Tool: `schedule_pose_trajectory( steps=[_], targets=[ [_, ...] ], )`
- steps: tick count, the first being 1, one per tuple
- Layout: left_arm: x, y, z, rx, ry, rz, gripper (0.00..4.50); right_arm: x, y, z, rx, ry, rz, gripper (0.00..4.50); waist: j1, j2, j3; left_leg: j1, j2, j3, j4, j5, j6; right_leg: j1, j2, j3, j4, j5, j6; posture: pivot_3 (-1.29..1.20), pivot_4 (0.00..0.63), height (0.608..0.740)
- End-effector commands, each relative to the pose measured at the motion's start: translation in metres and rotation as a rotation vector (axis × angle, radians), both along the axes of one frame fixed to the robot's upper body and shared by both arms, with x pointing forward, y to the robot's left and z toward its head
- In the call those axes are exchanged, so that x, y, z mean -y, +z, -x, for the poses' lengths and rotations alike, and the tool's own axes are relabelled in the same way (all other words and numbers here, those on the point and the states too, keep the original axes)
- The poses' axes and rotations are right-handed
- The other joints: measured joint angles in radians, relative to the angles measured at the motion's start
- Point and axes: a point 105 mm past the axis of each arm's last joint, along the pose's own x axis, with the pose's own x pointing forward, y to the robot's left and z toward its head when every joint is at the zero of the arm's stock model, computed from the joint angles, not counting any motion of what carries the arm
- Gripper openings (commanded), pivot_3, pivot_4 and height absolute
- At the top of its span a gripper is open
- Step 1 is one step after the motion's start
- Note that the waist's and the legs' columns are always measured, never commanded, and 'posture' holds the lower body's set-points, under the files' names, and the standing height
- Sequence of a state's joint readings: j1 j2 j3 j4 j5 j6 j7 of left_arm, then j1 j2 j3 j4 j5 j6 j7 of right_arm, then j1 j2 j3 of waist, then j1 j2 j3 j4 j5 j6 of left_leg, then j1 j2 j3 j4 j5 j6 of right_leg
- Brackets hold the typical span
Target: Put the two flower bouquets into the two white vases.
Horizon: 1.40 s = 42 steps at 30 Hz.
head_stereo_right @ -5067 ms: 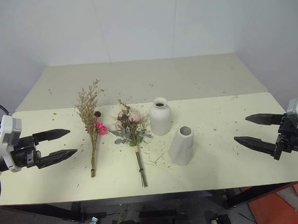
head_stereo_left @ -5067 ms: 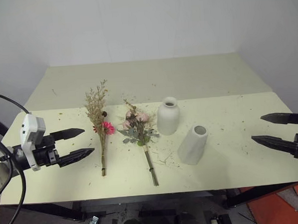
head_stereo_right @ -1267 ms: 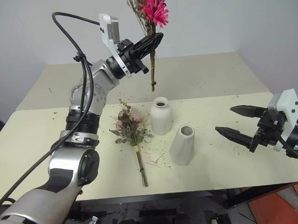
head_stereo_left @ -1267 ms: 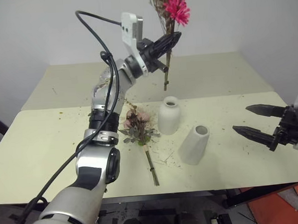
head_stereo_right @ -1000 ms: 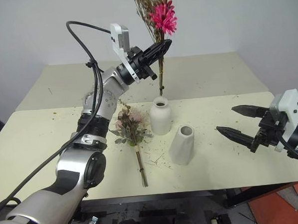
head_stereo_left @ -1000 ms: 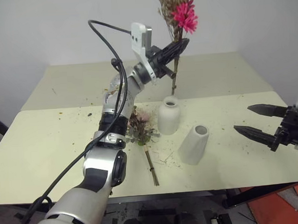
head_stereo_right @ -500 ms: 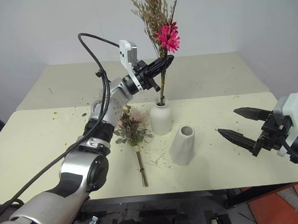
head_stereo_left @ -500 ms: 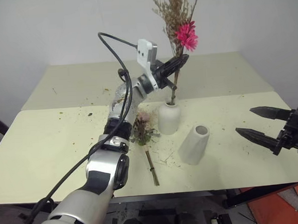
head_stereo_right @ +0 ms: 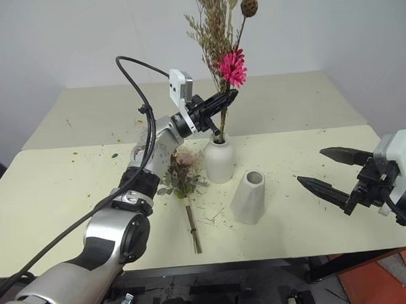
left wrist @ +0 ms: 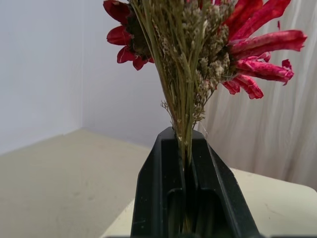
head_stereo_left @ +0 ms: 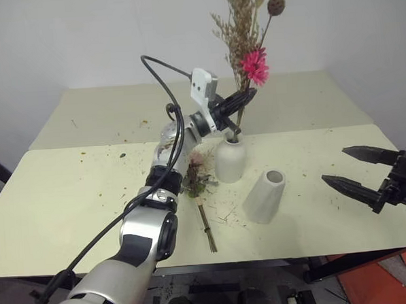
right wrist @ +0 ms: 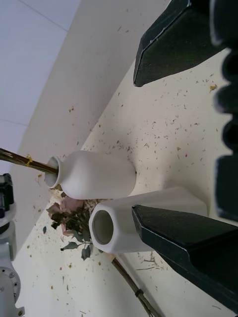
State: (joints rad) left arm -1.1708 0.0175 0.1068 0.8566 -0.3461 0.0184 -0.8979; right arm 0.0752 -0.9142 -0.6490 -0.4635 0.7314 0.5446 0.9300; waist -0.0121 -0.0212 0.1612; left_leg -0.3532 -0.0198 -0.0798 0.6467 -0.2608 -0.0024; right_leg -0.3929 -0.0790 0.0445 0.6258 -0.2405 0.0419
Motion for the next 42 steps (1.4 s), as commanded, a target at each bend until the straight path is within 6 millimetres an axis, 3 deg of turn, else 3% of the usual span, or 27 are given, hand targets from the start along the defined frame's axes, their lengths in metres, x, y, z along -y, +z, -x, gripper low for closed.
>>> schedule_pose_trajectory(
  steps=[1, 14, 22, 28, 34, 42],
  targets=[
    [0.001, 0.008, 0.003, 0.048, -0.002, -0.003, 0.02, 0.000, 0.013, 0.004, 0.056, -0.005, -0.003, 4.50, 0.000, 0.000, 0.000, 0.000, 0.000, 0.000, 0.000, 0.000, 0.000, 0.000, 0.000, 0.000, 0.000, 0.000, 0.000, 0.00, 0.150, 0.740],
    [-0.005, -0.012, -0.001, -0.010, 0.027, -0.048, 0.02, -0.001, 0.011, 0.003, 0.052, -0.005, -0.003, 4.50, 0.000, 0.000, 0.000, 0.000, 0.000, 0.000, 0.000, 0.000, 0.000, 0.000, 0.000, 0.000, 0.000, 0.000, 0.000, 0.00, 0.150, 0.740],
    [-0.008, -0.014, 0.001, -0.015, 0.014, -0.080, 2.44, -0.001, 0.010, 0.001, 0.047, -0.001, 0.000, 4.50, 0.000, 0.000, 0.000, 0.000, 0.000, 0.000, 0.000, 0.000, 0.000, 0.000, 0.000, 0.000, 0.000, 0.000, 0.000, 0.00, 0.150, 0.740],
    [-0.025, -0.012, 0.016, 0.007, -0.036, -0.145, 4.38, 0.000, 0.011, 0.000, 0.044, 0.002, 0.004, 4.50, -0.003, 0.001, 0.000, 0.001, 0.000, 0.000, 0.000, 0.000, 0.000, 0.000, 0.000, 0.000, 0.001, 0.000, 0.000, 0.00, 0.150, 0.740],
    [-0.064, -0.023, 0.036, -0.076, -0.034, -0.271, 4.44, 0.000, 0.009, -0.002, 0.028, 0.019, 0.006, 4.50, -0.005, 0.002, -0.001, 0.001, 0.001, 0.000, 0.000, 0.000, 0.000, 0.000, 0.001, 0.000, 0.001, 0.000, 0.000, 0.00, 0.150, 0.740],
    [-0.108, -0.041, 0.043, -0.247, 0.140, -0.439, 4.44, -0.003, 0.008, -0.010, 0.003, 0.076, 0.030, 4.50, -0.002, 0.002, -0.001, 0.001, 0.001, -0.001, 0.001, 0.000, 0.000, 0.000, 0.000, 0.000, 0.001, 0.000, 0.000, 0.00, 0.150, 0.740]
  ],
)
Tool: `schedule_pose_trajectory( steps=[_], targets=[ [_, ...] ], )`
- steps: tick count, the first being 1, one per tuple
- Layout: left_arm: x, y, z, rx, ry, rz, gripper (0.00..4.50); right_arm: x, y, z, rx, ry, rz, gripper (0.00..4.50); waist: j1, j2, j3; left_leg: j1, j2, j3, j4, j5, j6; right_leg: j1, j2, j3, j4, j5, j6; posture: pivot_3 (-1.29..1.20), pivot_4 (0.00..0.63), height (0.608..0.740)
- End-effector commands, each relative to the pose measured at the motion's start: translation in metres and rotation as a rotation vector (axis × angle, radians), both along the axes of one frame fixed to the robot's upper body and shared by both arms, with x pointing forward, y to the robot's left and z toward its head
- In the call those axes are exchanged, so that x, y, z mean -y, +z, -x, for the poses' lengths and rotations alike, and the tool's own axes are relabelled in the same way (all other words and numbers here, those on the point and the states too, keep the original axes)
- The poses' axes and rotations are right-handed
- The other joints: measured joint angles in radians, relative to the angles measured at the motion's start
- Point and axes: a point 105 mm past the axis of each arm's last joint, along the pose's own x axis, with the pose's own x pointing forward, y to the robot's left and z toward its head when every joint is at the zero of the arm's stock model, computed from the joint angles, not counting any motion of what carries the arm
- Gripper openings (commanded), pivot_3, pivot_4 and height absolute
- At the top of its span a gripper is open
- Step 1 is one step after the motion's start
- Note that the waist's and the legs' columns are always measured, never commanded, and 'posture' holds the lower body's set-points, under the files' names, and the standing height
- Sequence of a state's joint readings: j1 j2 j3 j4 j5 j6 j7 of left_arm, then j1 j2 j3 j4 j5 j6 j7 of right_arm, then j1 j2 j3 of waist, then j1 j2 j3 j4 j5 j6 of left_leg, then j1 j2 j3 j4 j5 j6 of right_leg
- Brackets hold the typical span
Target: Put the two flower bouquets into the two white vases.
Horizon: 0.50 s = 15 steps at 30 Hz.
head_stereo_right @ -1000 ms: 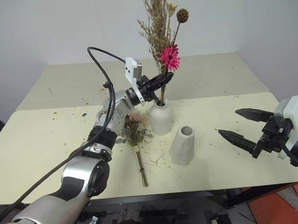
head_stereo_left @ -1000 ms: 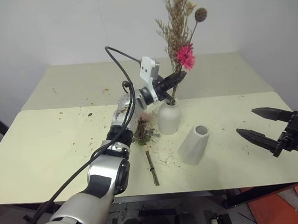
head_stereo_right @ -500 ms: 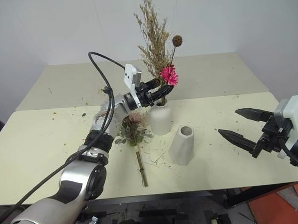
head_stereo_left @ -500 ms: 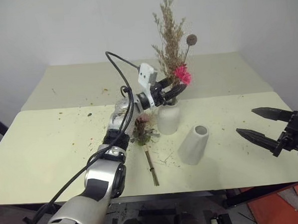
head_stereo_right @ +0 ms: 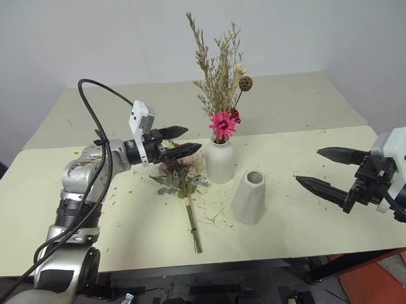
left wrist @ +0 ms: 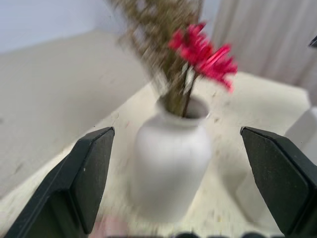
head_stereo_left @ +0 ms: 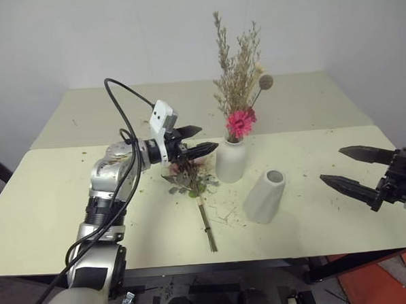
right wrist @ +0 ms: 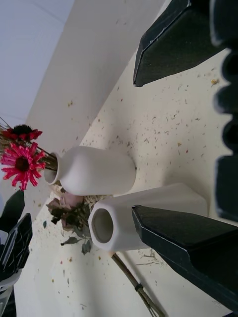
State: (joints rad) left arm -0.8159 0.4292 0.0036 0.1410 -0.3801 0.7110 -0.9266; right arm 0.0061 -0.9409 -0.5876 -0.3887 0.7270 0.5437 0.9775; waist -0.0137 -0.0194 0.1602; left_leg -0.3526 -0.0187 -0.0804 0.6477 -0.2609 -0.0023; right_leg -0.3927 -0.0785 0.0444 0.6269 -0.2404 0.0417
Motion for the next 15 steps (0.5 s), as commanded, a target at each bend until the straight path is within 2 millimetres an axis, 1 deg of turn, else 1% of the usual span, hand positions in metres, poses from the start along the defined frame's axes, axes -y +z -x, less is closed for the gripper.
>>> schedule_pose_trajectory(
  steps=[1, 2, 4, 6, 8, 10, 15],
  targets=[
    [-0.009, 0.004, 0.009, -0.056, 0.053, -0.077, 4.44, -0.003, 0.010, -0.001, 0.032, 0.039, 0.041, 4.50, -0.001, 0.000, 0.000, 0.000, 0.000, 0.000, 0.000, 0.000, 0.000, 0.000, 0.000, 0.000, 0.000, 0.000, 0.000, 0.00, 0.150, 0.740],
    [-0.012, 0.001, 0.011, -0.102, 0.065, -0.100, 4.44, -0.003, 0.010, -0.002, 0.029, 0.047, 0.046, 4.50, -0.001, 0.000, 0.000, 0.000, 0.000, 0.000, 0.000, 0.000, 0.000, 0.000, 0.000, 0.000, 0.000, 0.000, 0.000, 0.00, 0.150, 0.740],
    [-0.019, -0.011, 0.019, -0.295, 0.110, -0.189, 4.44, -0.004, 0.010, -0.005, 0.025, 0.064, 0.060, 4.50, -0.002, 0.000, 0.000, 0.000, 0.000, 0.000, 0.000, 0.000, 0.001, 0.000, 0.000, 0.000, -0.001, 0.000, 0.000, 0.00, 0.150, 0.740],
    [-0.026, -0.021, 0.027, -0.430, 0.162, -0.263, 4.44, -0.005, 0.010, -0.007, 0.025, 0.077, 0.068, 4.50, -0.004, 0.000, 0.000, 0.000, 0.000, 0.000, 0.000, 0.000, 0.001, 0.000, 0.000, 0.000, 0.000, 0.000, 0.000, 0.00, 0.150, 0.740],
    [-0.029, -0.028, 0.031, -0.541, 0.215, -0.292, 4.44, -0.006, 0.010, -0.009, 0.025, 0.085, 0.070, 4.50, -0.001, 0.000, 0.000, 0.000, 0.000, 0.000, 0.000, 0.000, 0.001, 0.000, 0.000, -0.001, 0.000, 0.000, 0.001, 0.00, 0.150, 0.740],
    [-0.027, -0.033, 0.033, -0.615, 0.210, -0.283, 4.44, -0.006, 0.010, -0.010, 0.024, 0.095, 0.071, 4.50, -0.002, 0.000, 0.000, 0.000, 0.000, -0.001, 0.000, 0.000, 0.001, 0.000, 0.000, -0.001, 0.000, 0.000, 0.001, 0.00, 0.150, 0.740],
    [-0.020, -0.049, 0.024, -0.714, 0.253, -0.309, 4.44, -0.009, 0.011, -0.015, 0.032, 0.116, 0.077, 4.50, -0.002, 0.000, 0.000, 0.000, 0.000, -0.001, 0.000, 0.000, 0.001, 0.000, 0.000, -0.001, 0.000, 0.000, 0.001, 0.00, 0.150, 0.740]
  ],
)
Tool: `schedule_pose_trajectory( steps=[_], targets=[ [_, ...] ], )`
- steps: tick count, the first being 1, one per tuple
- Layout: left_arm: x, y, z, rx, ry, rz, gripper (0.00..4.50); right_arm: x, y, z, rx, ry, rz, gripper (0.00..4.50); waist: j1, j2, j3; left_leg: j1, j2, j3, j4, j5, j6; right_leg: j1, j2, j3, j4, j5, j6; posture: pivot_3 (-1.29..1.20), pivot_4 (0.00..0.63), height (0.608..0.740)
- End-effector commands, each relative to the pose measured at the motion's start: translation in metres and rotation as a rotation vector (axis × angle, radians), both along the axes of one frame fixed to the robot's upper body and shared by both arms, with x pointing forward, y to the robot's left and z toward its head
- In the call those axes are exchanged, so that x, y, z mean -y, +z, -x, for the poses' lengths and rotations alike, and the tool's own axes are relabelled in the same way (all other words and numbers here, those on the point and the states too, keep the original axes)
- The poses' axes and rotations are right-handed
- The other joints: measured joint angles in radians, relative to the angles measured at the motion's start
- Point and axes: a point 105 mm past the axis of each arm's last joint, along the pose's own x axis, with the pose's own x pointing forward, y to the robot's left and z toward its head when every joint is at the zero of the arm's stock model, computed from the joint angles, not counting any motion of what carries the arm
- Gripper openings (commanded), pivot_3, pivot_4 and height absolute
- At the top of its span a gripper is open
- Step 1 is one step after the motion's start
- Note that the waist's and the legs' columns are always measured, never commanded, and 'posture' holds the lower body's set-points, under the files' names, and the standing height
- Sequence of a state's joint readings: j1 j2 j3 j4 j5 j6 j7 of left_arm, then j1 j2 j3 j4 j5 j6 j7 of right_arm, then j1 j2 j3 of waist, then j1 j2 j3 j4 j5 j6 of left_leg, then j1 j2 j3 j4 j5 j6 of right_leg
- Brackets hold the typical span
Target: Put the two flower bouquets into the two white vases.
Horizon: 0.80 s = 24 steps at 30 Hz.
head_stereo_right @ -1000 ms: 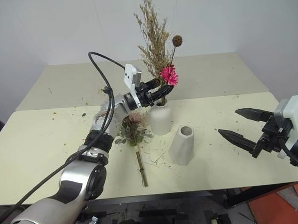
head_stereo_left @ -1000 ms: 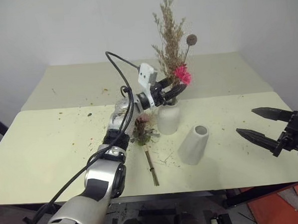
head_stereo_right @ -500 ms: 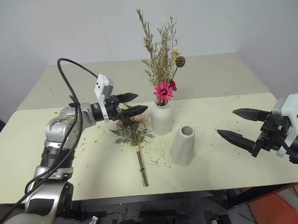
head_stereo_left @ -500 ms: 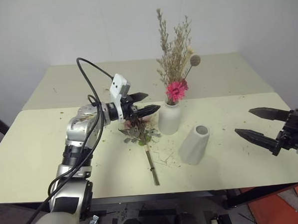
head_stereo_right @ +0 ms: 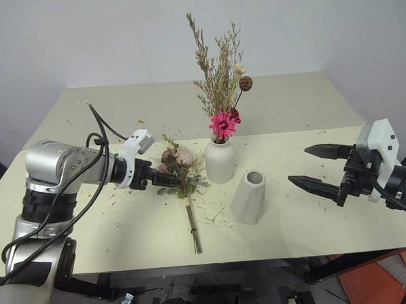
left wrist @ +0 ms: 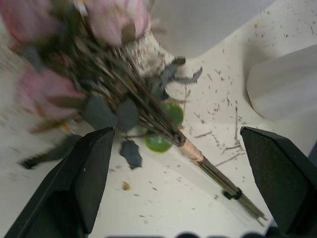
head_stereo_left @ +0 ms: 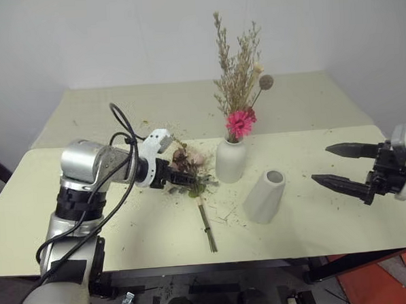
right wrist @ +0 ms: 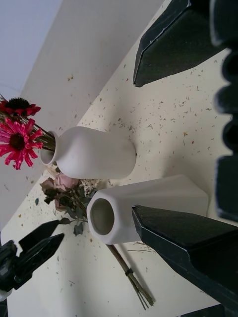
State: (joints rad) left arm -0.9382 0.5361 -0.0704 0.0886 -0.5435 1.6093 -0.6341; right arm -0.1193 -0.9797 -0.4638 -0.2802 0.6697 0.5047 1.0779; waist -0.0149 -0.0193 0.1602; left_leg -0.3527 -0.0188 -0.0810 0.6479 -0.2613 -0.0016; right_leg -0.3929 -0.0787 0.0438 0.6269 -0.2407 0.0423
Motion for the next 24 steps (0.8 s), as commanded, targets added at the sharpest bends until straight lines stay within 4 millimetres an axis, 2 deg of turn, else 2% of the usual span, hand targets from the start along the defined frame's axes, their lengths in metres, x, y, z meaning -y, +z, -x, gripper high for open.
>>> schedule_pose_trajectory(
  steps=[1, 6, 12, 24],
  targets=[
    [0.005, -0.002, -0.005, -0.036, 0.018, -0.028, 4.44, -0.002, 0.013, -0.001, 0.064, 0.021, 0.024, 4.50, -0.002, 0.000, 0.000, 0.000, 0.000, 0.000, 0.000, 0.000, 0.000, 0.000, 0.000, 0.000, 0.000, 0.000, 0.000, 0.00, 0.150, 0.740],
    [0.016, -0.020, -0.004, -0.116, 0.018, -0.076, 4.44, -0.004, 0.013, -0.001, 0.070, 0.031, 0.026, 4.50, 0.000, 0.000, 0.000, 0.000, 0.000, 0.000, 0.000, 0.000, 0.000, -0.001, 0.000, 0.000, 0.000, 0.000, 0.000, 0.00, 0.150, 0.740],
    [0.029, -0.031, 0.003, -0.174, -0.017, -0.115, 4.44, -0.008, 0.010, 0.002, 0.072, 0.032, 0.017, 4.50, 0.000, 0.000, 0.000, -0.001, -0.001, 0.000, 0.000, 0.000, 0.000, -0.001, -0.001, 0.001, 0.001, 0.000, 0.000, 0.00, 0.150, 0.740],
    [0.053, -0.036, -0.007, -0.232, 0.040, -0.142, 4.44, -0.011, 0.005, 0.006, 0.079, 0.017, -0.008, 4.50, 0.004, 0.000, 0.000, 0.000, -0.002, 0.000, 0.000, 0.001, -0.001, 0.000, -0.002, 0.001, 0.001, 0.000, 0.000, 0.00, 0.150, 0.740]
  ],
)
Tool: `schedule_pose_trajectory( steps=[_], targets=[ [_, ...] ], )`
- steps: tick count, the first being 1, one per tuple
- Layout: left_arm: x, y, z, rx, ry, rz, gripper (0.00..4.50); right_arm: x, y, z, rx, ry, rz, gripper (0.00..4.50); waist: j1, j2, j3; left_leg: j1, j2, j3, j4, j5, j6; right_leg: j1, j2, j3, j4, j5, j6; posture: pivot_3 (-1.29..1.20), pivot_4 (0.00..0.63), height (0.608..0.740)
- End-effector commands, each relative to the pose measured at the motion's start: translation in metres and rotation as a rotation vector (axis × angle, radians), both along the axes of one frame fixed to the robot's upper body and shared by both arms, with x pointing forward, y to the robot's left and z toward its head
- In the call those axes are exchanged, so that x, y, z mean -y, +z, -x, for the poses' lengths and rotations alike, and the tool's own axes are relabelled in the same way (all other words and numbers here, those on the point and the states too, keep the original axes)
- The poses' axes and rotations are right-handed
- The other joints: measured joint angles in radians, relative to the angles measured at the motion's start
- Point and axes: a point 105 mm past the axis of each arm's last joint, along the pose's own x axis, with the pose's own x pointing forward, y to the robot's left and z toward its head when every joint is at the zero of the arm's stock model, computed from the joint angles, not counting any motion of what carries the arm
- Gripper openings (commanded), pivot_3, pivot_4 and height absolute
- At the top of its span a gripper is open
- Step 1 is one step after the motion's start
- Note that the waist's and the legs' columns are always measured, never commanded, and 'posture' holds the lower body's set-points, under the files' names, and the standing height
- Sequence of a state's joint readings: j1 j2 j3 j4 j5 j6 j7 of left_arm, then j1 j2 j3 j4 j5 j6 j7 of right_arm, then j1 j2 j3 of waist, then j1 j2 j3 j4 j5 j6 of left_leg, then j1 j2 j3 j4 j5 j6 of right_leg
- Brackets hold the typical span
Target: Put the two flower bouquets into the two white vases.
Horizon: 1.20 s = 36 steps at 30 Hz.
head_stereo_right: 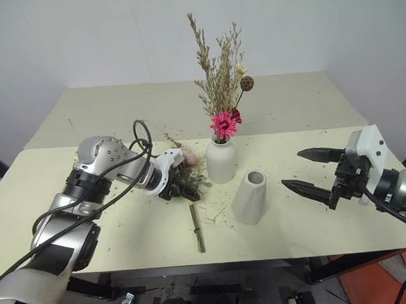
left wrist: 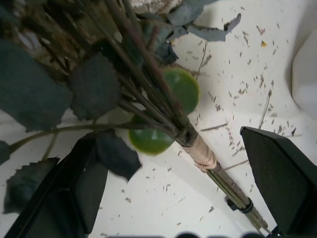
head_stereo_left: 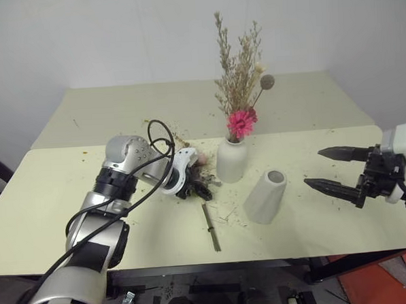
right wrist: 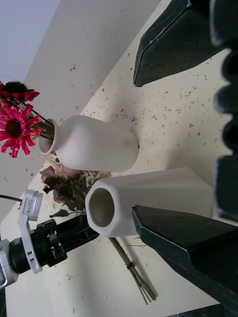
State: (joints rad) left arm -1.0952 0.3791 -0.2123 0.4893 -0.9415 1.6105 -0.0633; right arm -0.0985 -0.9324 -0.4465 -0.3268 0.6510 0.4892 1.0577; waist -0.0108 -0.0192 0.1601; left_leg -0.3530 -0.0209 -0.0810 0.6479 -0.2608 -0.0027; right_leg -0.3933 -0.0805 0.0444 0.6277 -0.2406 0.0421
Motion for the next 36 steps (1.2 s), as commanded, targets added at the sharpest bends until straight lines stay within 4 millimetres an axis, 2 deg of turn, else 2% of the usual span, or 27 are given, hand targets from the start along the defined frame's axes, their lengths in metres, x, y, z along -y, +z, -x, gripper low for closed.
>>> schedule_pose_trajectory(
  steps=[1, 4, 14, 16, 21, 30, 33, 36],
  targets=[
    [0.009, 0.002, -0.001, -0.006, -0.001, 0.005, 4.26, -0.002, 0.013, 0.004, 0.069, 0.001, -0.002, 4.50, 0.000, 0.000, 0.000, 0.000, 0.000, 0.000, 0.000, 0.000, 0.000, 0.000, 0.000, 0.000, 0.000, 0.000, 0.000, 0.00, 0.150, 0.740],
    [0.010, -0.001, 0.000, -0.015, -0.001, 0.000, 3.58, -0.002, 0.013, 0.004, 0.072, -0.001, -0.007, 4.50, -0.001, 0.000, 0.000, 0.000, -0.001, 0.000, 0.000, 0.000, 0.000, 0.000, -0.001, 0.000, 0.000, 0.000, 0.000, 0.00, 0.150, 0.740],
    [-0.009, -0.007, -0.003, -0.013, 0.051, -0.037, 0.60, -0.002, 0.011, 0.003, 0.064, 0.003, -0.020, 4.50, -0.005, 0.000, 0.000, 0.000, -0.001, 0.000, 0.000, 0.000, 0.000, 0.000, 0.000, 0.000, 0.000, 0.000, 0.000, 0.00, 0.150, 0.740],
    [-0.015, -0.007, -0.004, -0.006, 0.064, -0.046, 0.15, -0.002, 0.010, 0.002, 0.063, 0.005, -0.021, 4.50, -0.005, 0.000, 0.000, 0.000, -0.001, 0.000, 0.000, 0.000, 0.000, 0.000, 0.000, 0.000, 0.000, 0.000, 0.000, 0.00, 0.150, 0.740],
    [-0.039, -0.003, -0.007, 0.061, 0.115, -0.096, 0.11, -0.003, 0.010, 0.000, 0.058, 0.013, -0.024, 4.50, -0.006, 0.000, 0.000, 0.000, 0.000, 0.000, 0.000, 0.000, 0.000, 0.000, 0.000, 0.000, 0.000, 0.000, 0.000, 0.00, 0.150, 0.740],
    [-0.101, 0.021, -0.019, 0.204, 0.345, -0.149, 0.11, 0.002, 0.009, -0.003, 0.034, 0.030, -0.017, 4.50, -0.005, 0.000, 0.000, 0.000, 0.000, 0.000, 0.000, 0.000, -0.001, -0.001, -0.001, 0.000, 0.000, 0.000, 0.000, 0.00, 0.150, 0.740],
    [-0.116, 0.038, -0.026, 0.349, 0.434, -0.122, 0.11, 0.006, 0.009, -0.003, 0.024, 0.036, -0.008, 4.50, -0.003, 0.000, 0.000, -0.001, 0.000, 0.000, -0.001, 0.001, -0.001, -0.002, -0.001, 0.000, 0.000, 0.000, 0.000, 0.00, 0.150, 0.740],
    [-0.118, 0.069, -0.034, 0.585, 0.458, 0.002, 0.11, 0.009, 0.012, -0.001, 0.017, 0.060, -0.001, 4.50, -0.002, 0.000, 0.000, -0.001, -0.001, 0.000, -0.002, 0.002, -0.004, -0.003, -0.002, 0.000, 0.000, 0.000, 0.000, 0.00, 0.150, 0.740]
  ],
)
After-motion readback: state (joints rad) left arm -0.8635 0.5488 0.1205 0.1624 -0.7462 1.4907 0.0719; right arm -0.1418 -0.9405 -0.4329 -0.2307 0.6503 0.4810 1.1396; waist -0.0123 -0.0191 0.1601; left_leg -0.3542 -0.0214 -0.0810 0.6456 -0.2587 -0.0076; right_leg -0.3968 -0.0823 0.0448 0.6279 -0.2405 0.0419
